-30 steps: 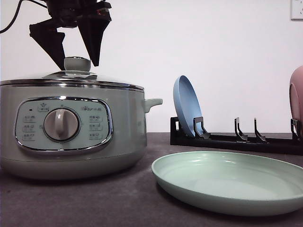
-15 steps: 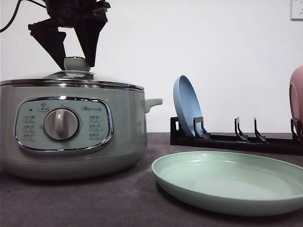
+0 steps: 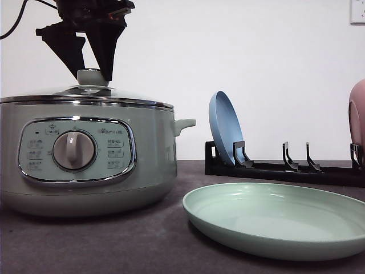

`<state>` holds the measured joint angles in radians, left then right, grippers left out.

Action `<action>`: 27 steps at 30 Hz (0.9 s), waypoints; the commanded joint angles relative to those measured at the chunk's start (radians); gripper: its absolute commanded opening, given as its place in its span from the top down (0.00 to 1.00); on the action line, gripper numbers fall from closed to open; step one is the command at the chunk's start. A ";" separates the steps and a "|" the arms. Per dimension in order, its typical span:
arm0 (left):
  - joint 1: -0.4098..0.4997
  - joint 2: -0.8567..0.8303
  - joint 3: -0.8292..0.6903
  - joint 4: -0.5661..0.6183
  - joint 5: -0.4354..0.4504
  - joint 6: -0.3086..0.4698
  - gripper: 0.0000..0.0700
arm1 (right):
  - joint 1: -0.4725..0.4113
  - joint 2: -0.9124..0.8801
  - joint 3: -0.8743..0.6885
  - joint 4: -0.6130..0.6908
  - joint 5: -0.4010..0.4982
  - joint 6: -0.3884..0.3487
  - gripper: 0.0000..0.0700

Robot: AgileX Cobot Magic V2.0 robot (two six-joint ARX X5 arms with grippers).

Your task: Transfer potato from steamer to green plate

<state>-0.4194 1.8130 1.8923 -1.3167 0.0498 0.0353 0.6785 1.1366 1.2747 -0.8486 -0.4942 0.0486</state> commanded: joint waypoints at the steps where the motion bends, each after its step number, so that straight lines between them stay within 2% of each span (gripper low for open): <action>1: -0.006 0.023 0.026 -0.017 -0.002 -0.001 0.76 | 0.005 0.011 0.019 0.009 0.001 -0.011 0.58; 6: -0.006 0.023 0.026 -0.025 -0.002 -0.001 0.99 | 0.005 0.011 0.019 0.011 0.001 -0.011 0.58; 17: -0.005 0.015 0.026 -0.022 -0.002 0.002 1.00 | 0.005 0.011 0.019 0.024 0.001 -0.007 0.58; 27: 0.015 -0.060 0.026 0.000 -0.002 0.002 1.00 | 0.005 0.011 0.019 0.035 0.001 -0.007 0.58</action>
<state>-0.4060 1.7864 1.8912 -1.3201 0.0529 0.0406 0.6785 1.1366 1.2747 -0.8246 -0.4942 0.0490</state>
